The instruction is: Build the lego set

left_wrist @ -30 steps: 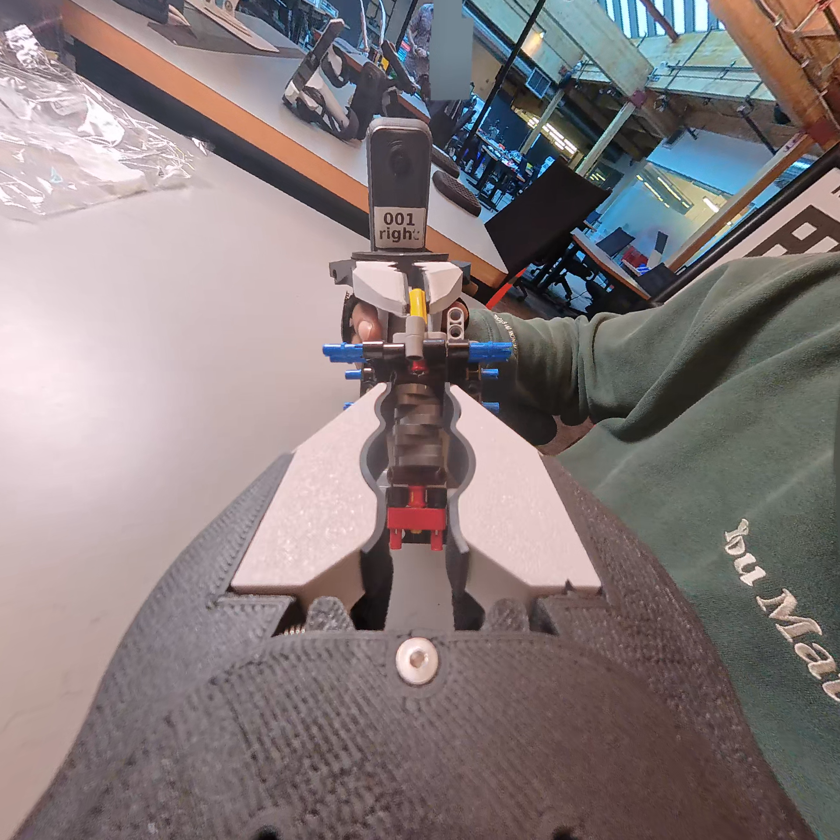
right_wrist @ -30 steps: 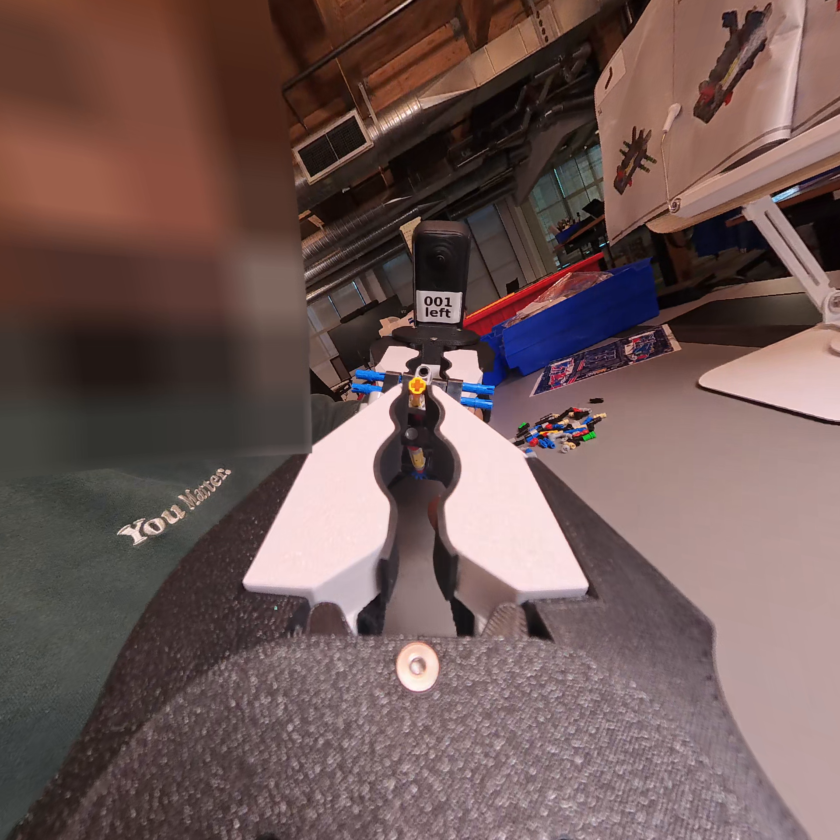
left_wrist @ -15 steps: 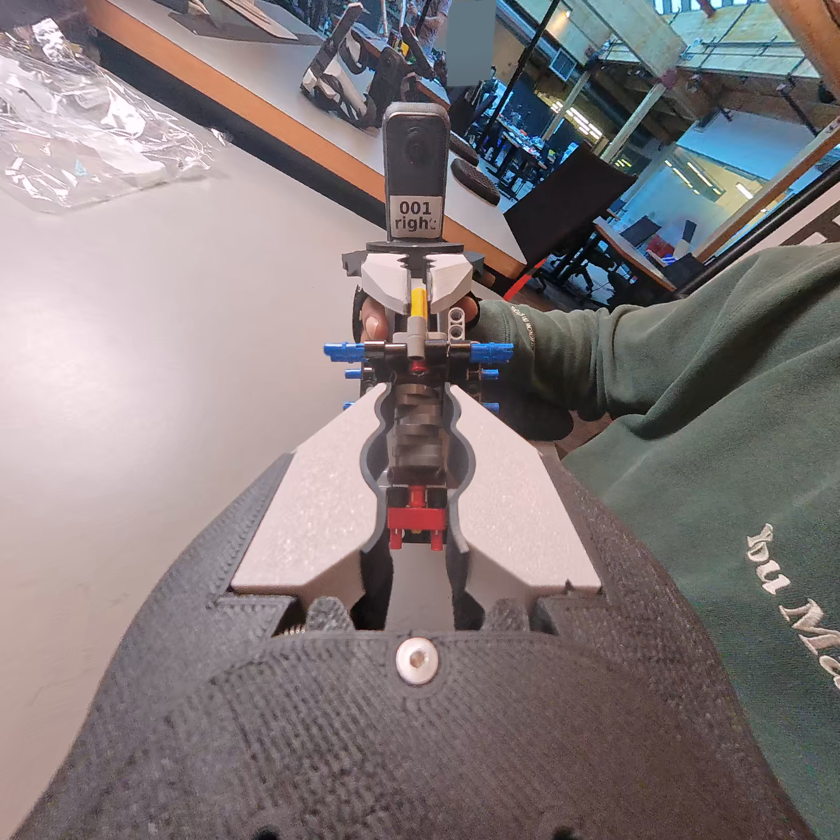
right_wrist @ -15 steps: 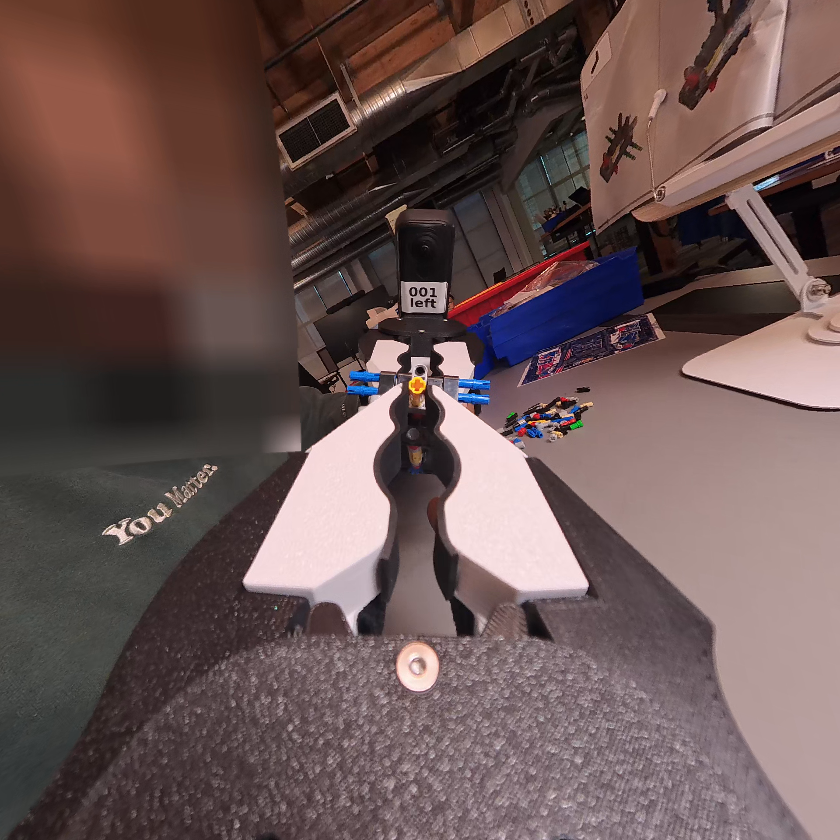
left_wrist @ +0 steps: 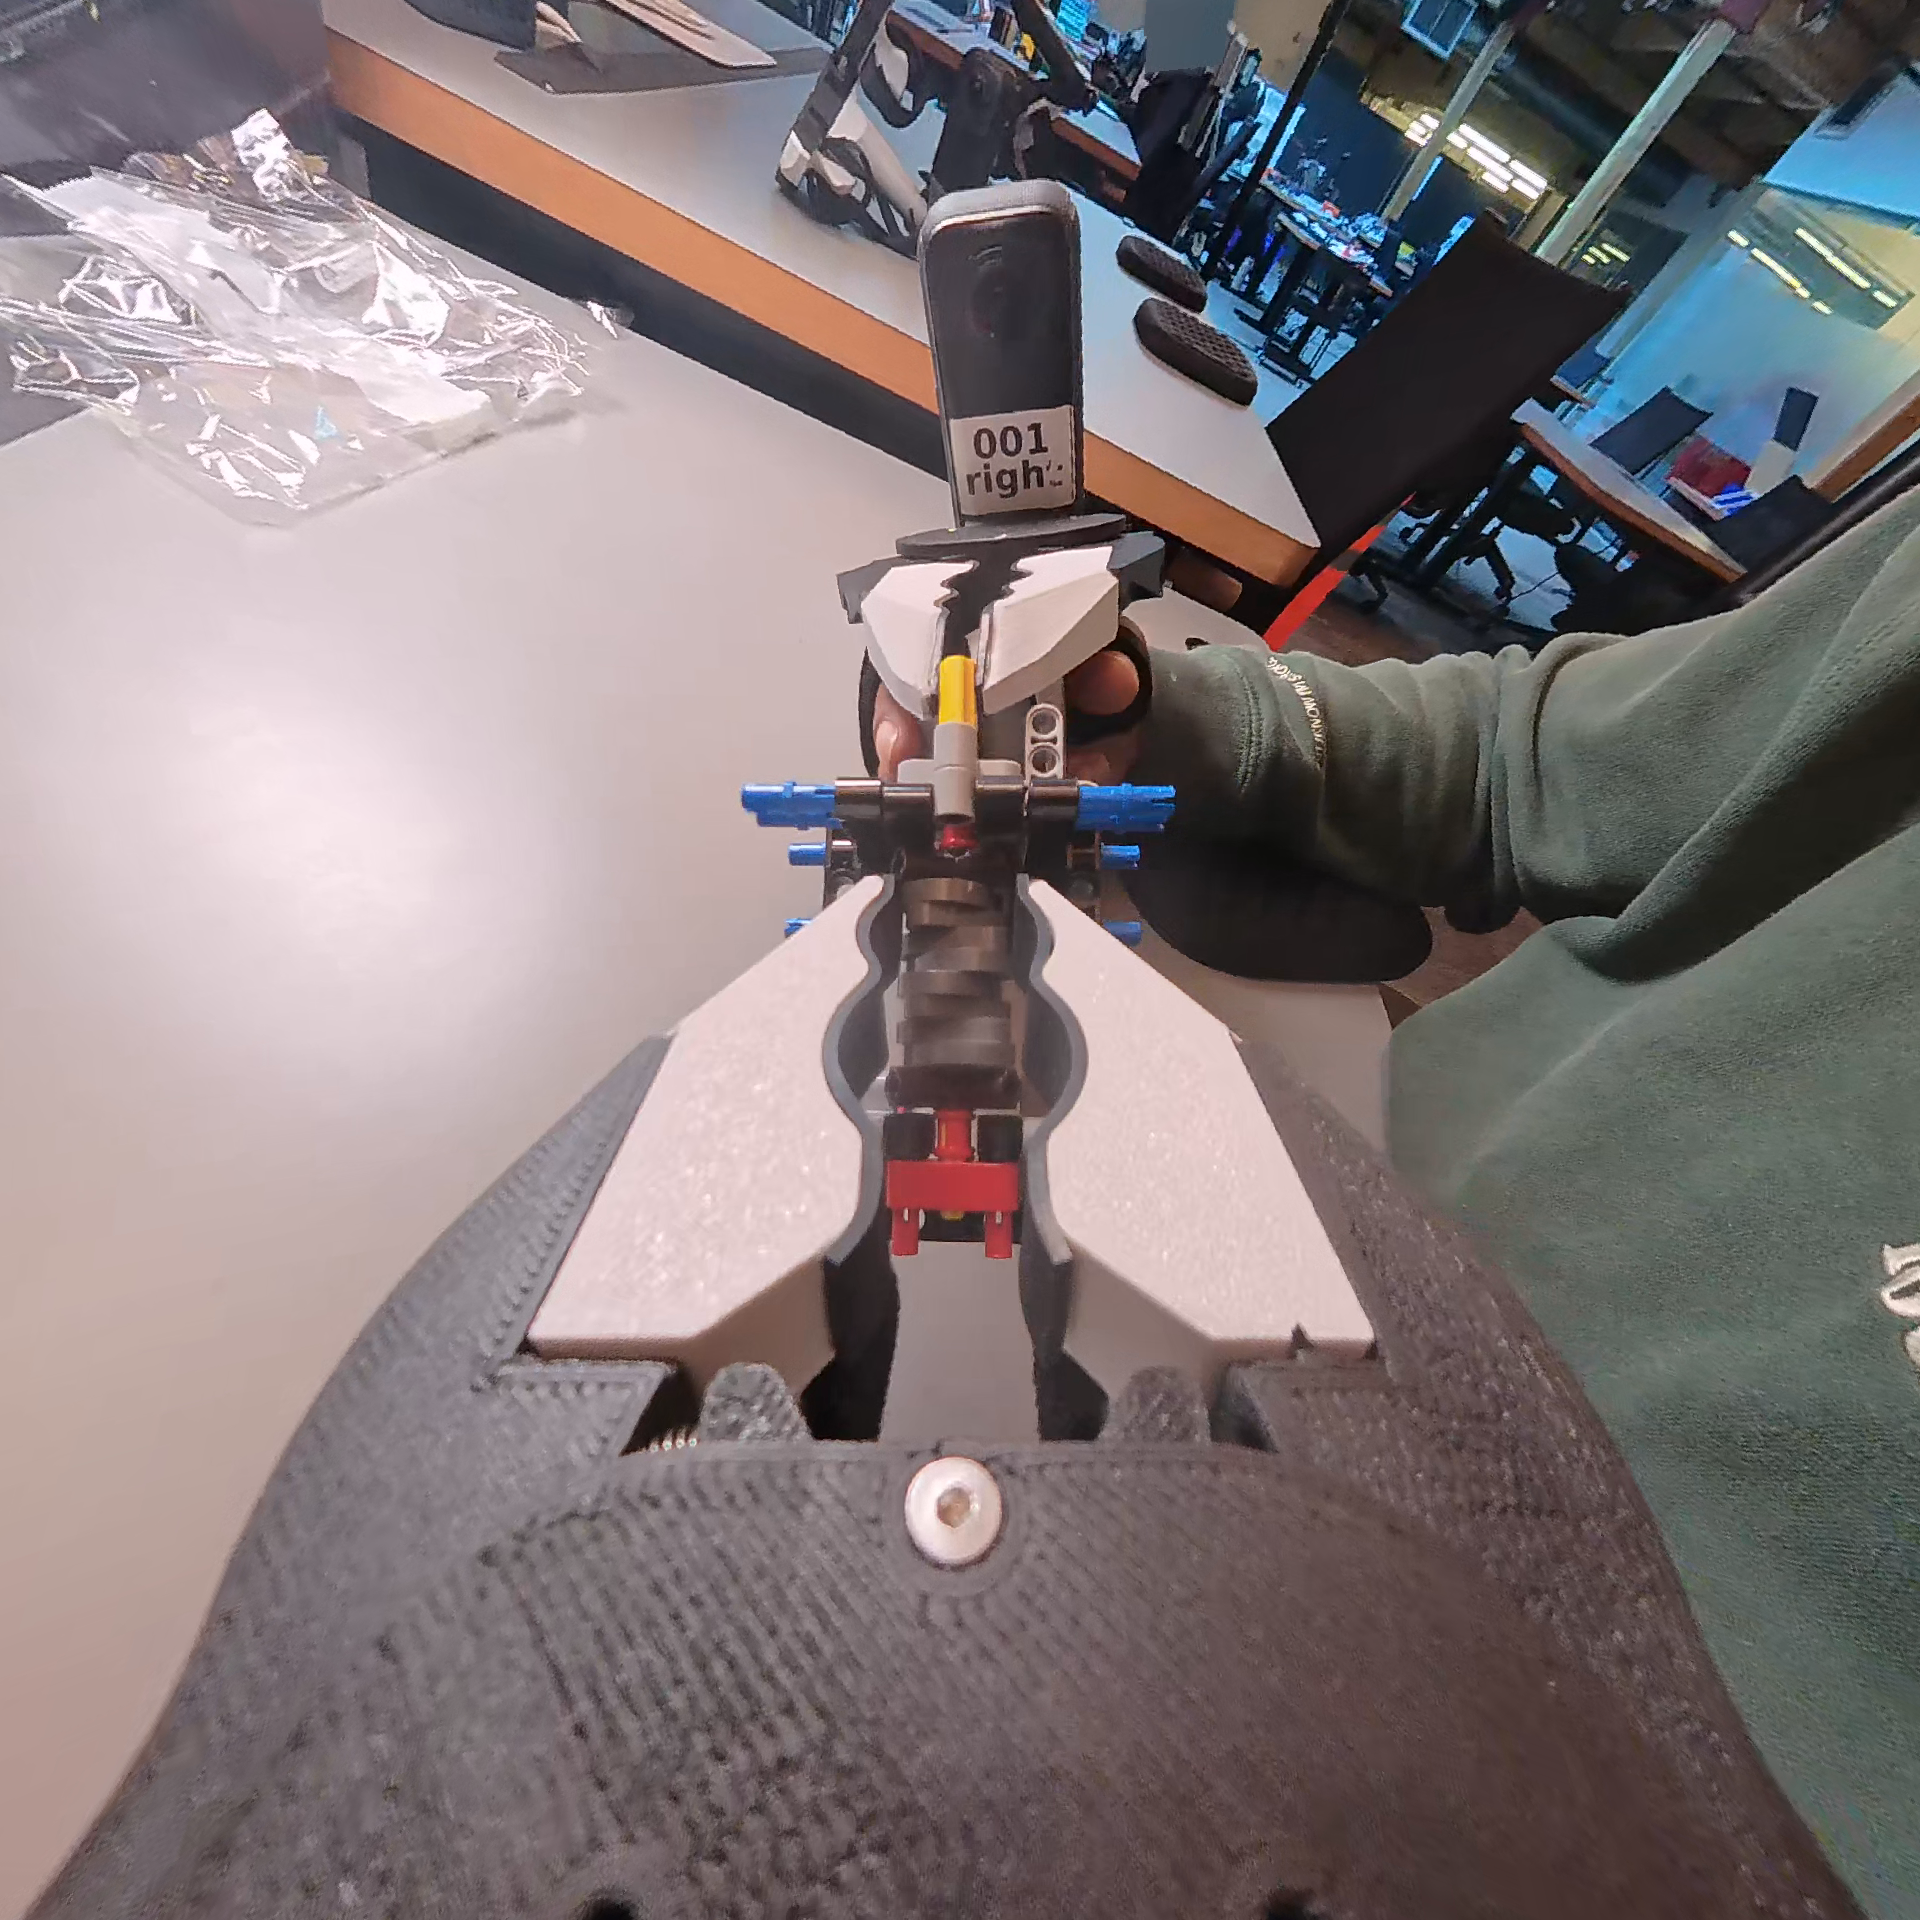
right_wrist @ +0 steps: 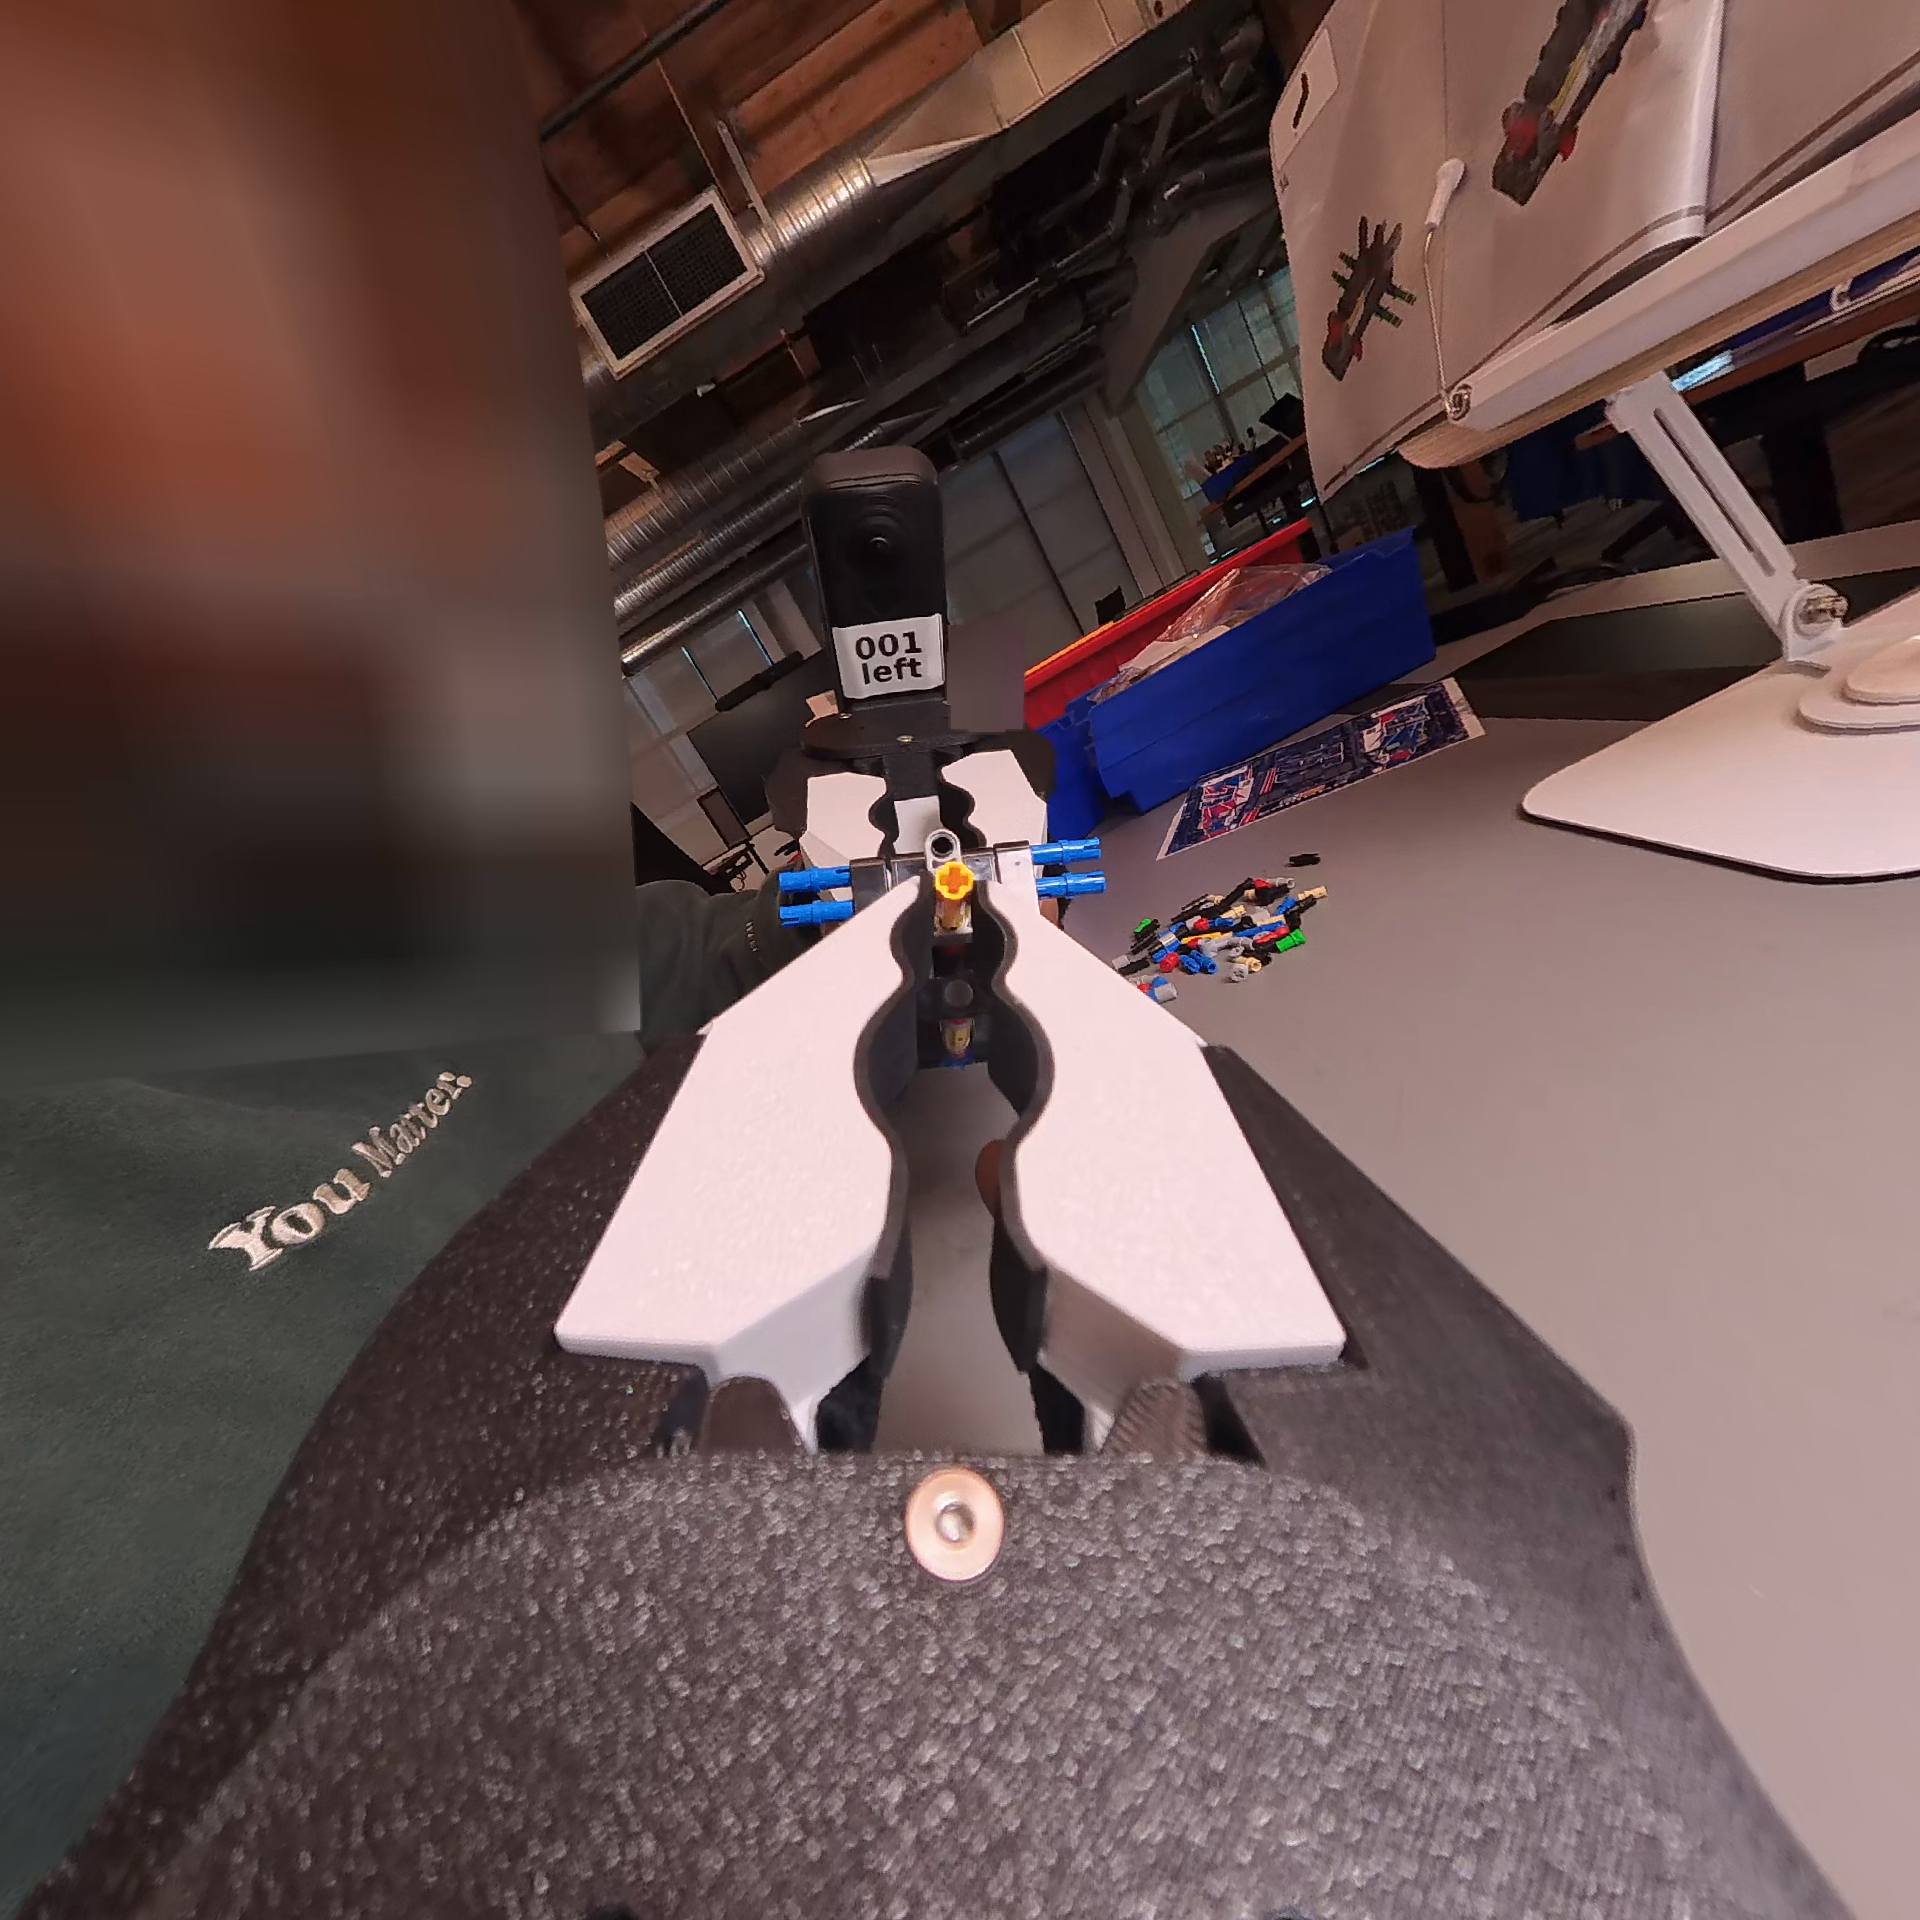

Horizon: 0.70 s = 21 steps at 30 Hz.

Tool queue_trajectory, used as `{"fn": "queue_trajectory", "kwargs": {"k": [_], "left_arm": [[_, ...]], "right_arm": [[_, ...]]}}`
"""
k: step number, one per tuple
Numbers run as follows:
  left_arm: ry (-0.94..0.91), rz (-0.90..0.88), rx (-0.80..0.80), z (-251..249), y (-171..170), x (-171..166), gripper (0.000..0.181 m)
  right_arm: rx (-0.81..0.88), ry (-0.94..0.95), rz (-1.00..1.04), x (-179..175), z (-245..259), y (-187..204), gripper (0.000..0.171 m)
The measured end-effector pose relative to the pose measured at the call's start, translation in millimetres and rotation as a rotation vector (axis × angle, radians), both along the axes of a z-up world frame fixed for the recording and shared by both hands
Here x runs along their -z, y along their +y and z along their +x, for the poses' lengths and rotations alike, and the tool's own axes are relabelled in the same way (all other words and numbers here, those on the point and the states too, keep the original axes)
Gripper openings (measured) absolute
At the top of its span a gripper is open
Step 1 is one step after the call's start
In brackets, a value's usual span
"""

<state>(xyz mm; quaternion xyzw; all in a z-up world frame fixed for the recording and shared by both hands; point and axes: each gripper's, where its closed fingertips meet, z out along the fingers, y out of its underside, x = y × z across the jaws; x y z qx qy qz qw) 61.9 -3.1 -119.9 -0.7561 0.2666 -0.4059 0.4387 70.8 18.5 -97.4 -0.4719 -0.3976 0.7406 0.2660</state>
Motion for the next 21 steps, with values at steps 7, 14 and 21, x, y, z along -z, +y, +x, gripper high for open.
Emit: {"fn": "queue_trajectory", "kwargs": {"k": [7, 14, 21], "left_arm": [[0.009, 0.002, -0.008, -0.9, 0.7, 0.6, 0.019], [0.033, 0.022, -0.026, -2.3, 2.5, 1.7, 0.019], [0.103, 0.082, -0.07, -5.1, 6.2, 4.3, 0.018]], "right_arm": [[0.005, -0.006, 0.001, 1.2, -0.7, 0.8, 0.005], [0.018, -0.018, -0.004, 2.5, -1.8, 2.6, 0.005], [0.054, -0.042, -0.008, 5.2, -4.3, 6.1, 0.005]]}}
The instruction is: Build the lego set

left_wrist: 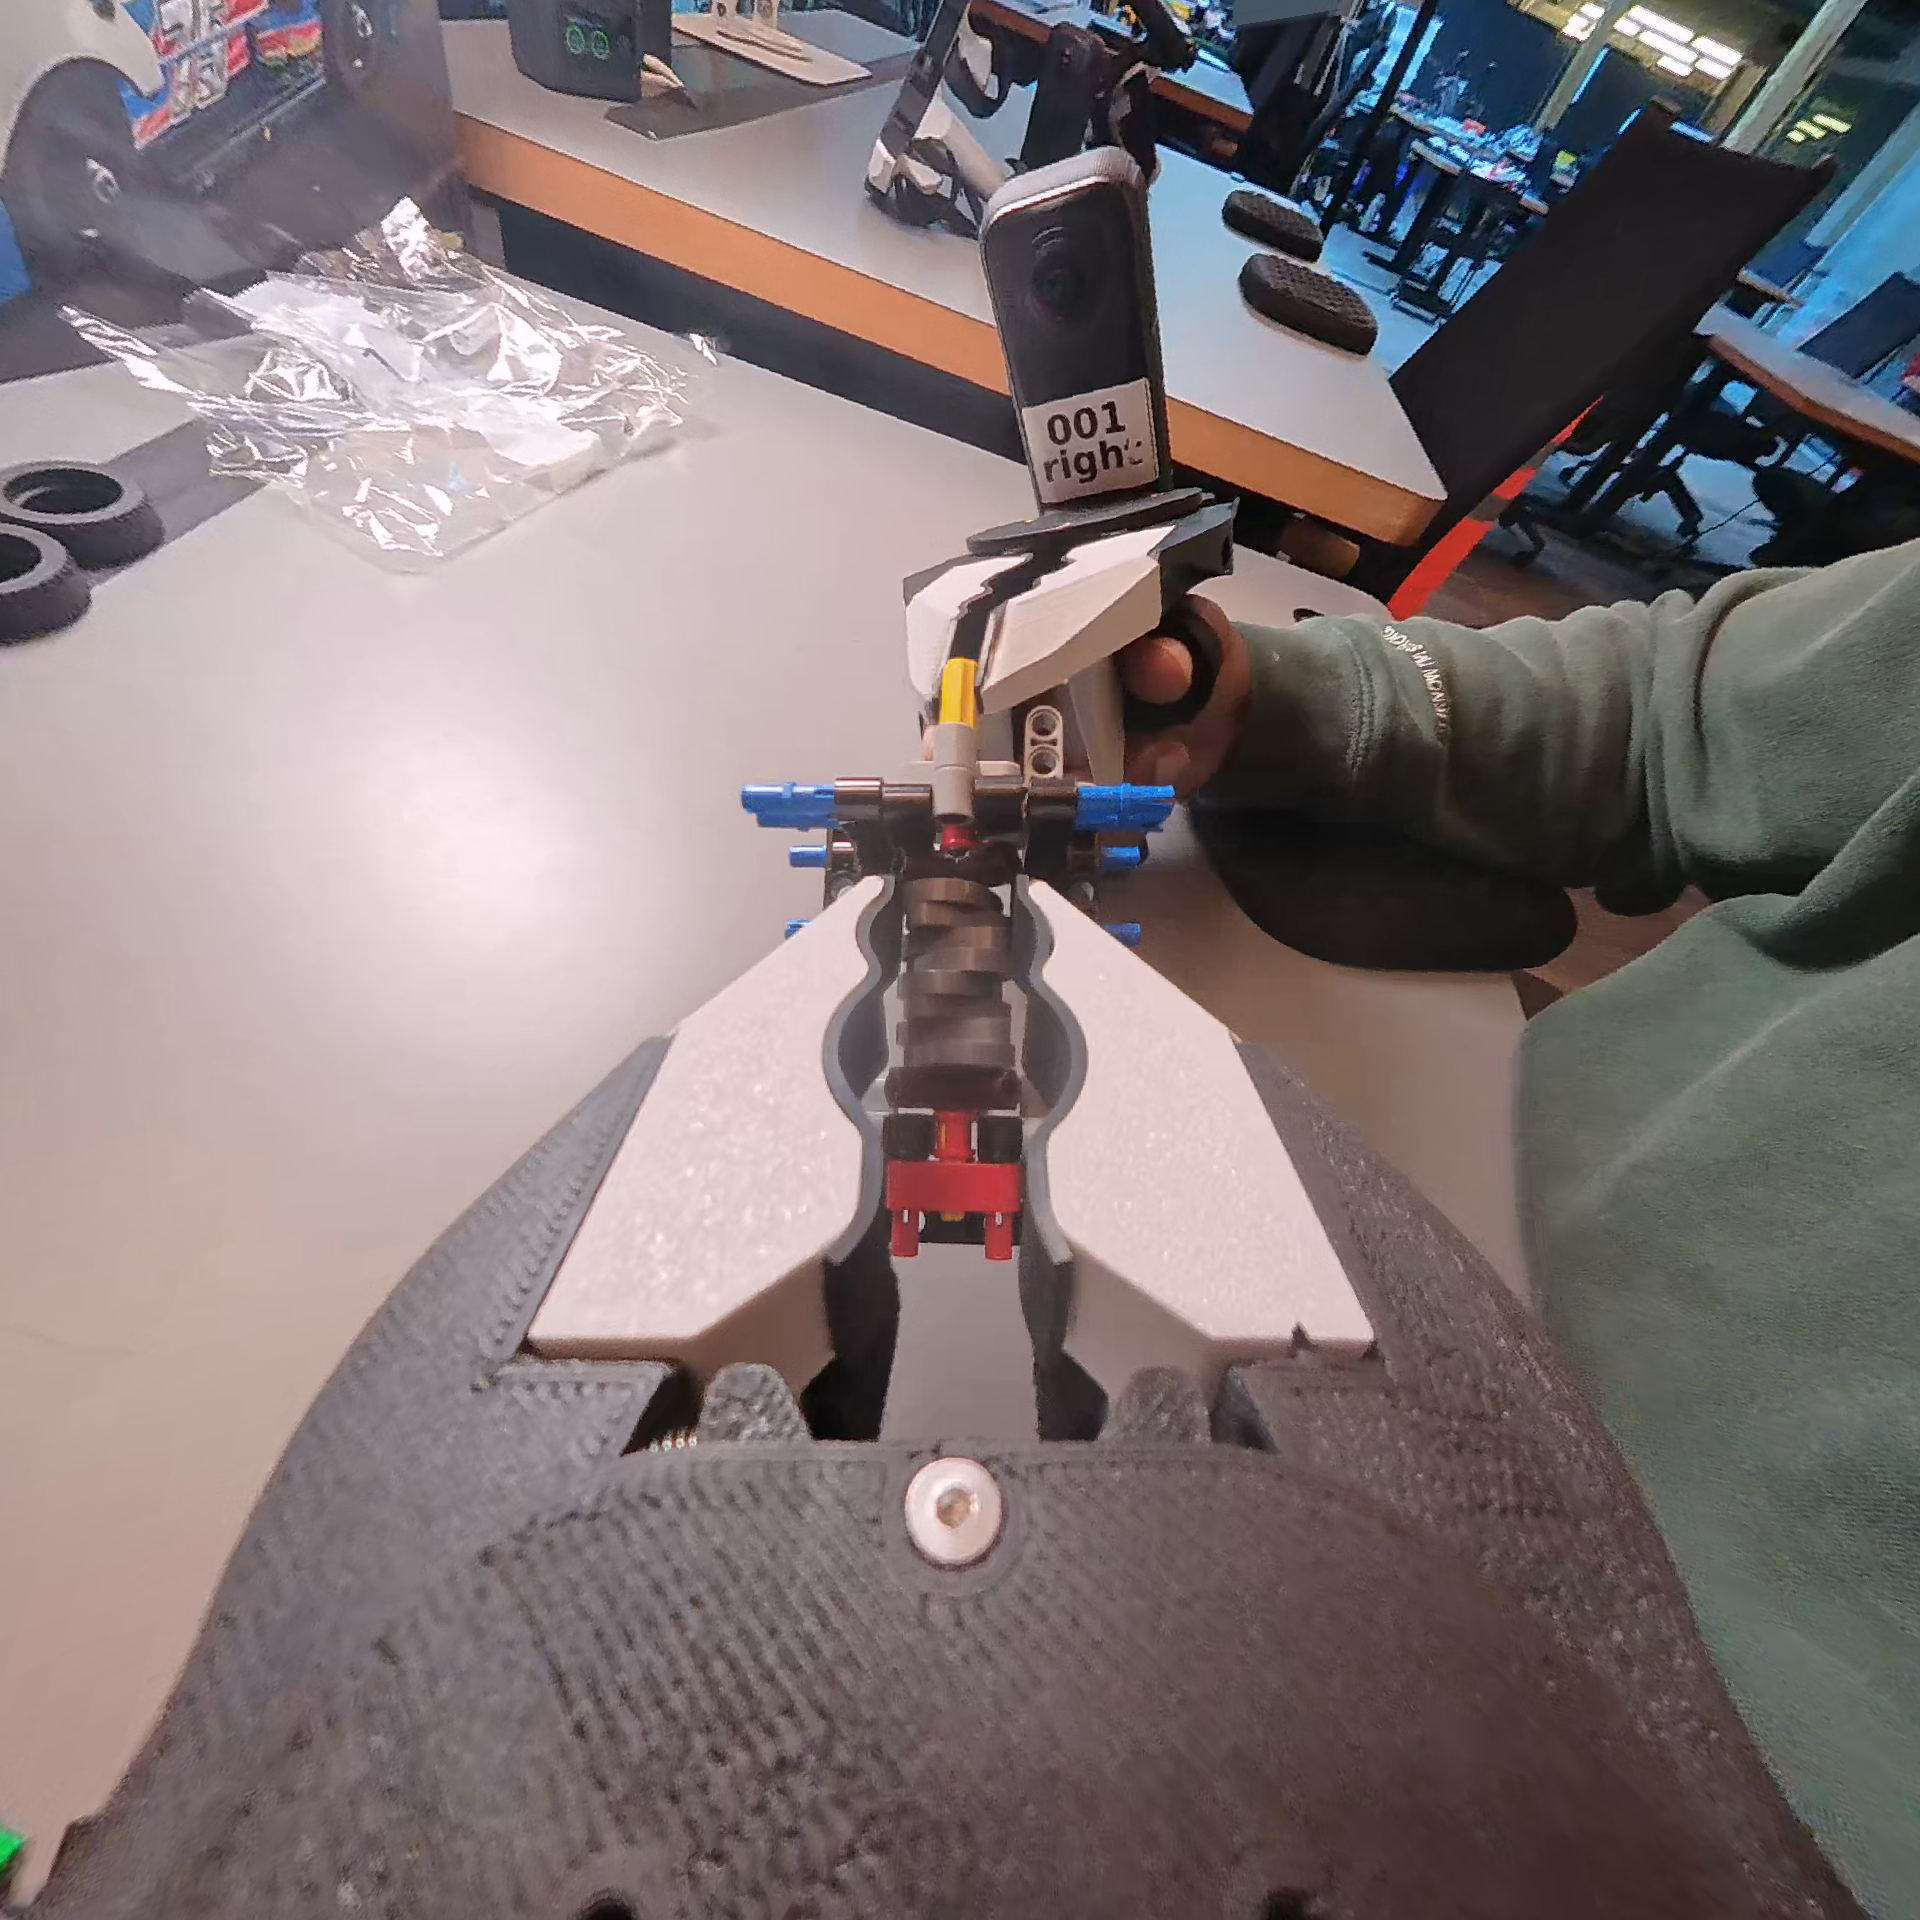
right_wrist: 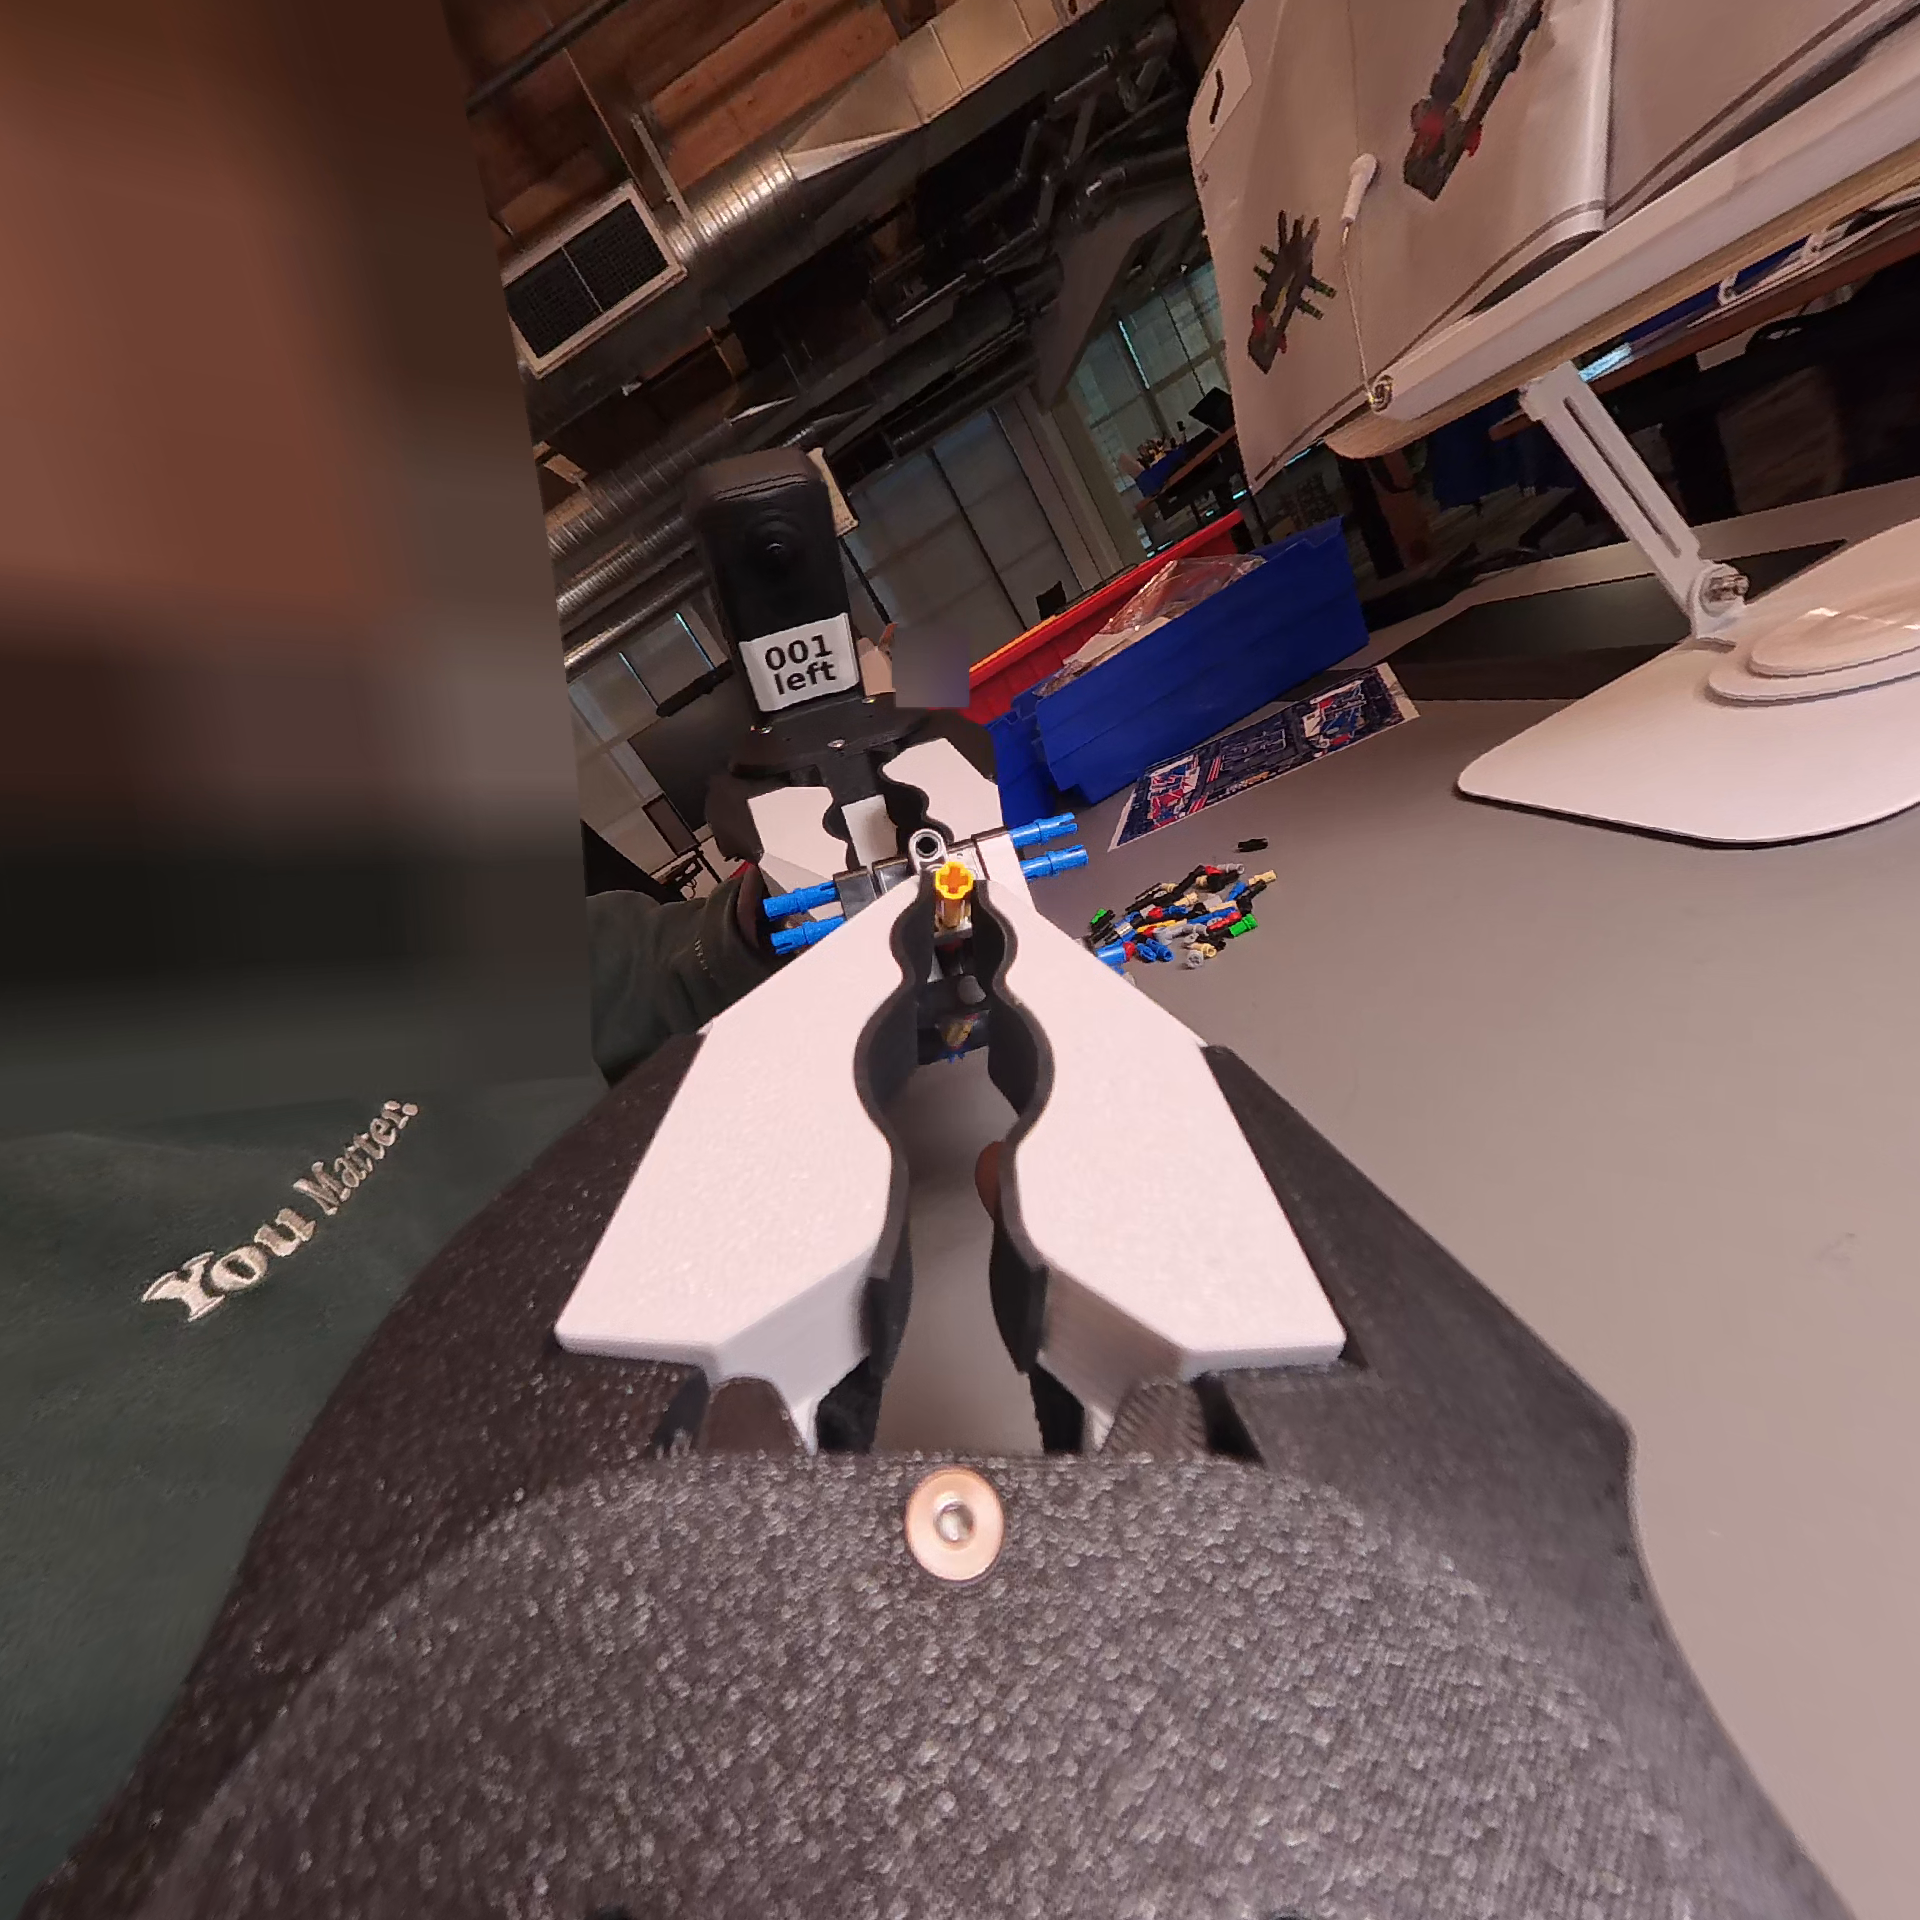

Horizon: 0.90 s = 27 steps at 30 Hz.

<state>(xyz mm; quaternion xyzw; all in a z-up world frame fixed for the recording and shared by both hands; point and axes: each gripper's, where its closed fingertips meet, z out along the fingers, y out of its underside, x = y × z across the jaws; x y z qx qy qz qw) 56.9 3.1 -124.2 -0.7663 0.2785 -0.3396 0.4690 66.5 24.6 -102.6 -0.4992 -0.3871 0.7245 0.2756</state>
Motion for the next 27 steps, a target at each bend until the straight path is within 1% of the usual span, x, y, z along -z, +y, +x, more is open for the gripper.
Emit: {"fn": "queue_trajectory", "kwargs": {"k": [7, 16, 27], "left_arm": [[0.056, 0.041, -0.027, -2, 2, 3, 0.018], [-0.002, 0.007, -0.014, -1, 1, 0, 0.018], [-0.23, -0.134, 0.105, 7, -10, -10, 0.018]], "right_arm": [[0.01, -0.031, -0.022, 4, -2, 2, 0.005], [-0.008, -0.016, -0.048, 3, -1, 1, 0.005], [-0.099, 0.021, 0.011, -2, 8, -13, 0.005]]}}
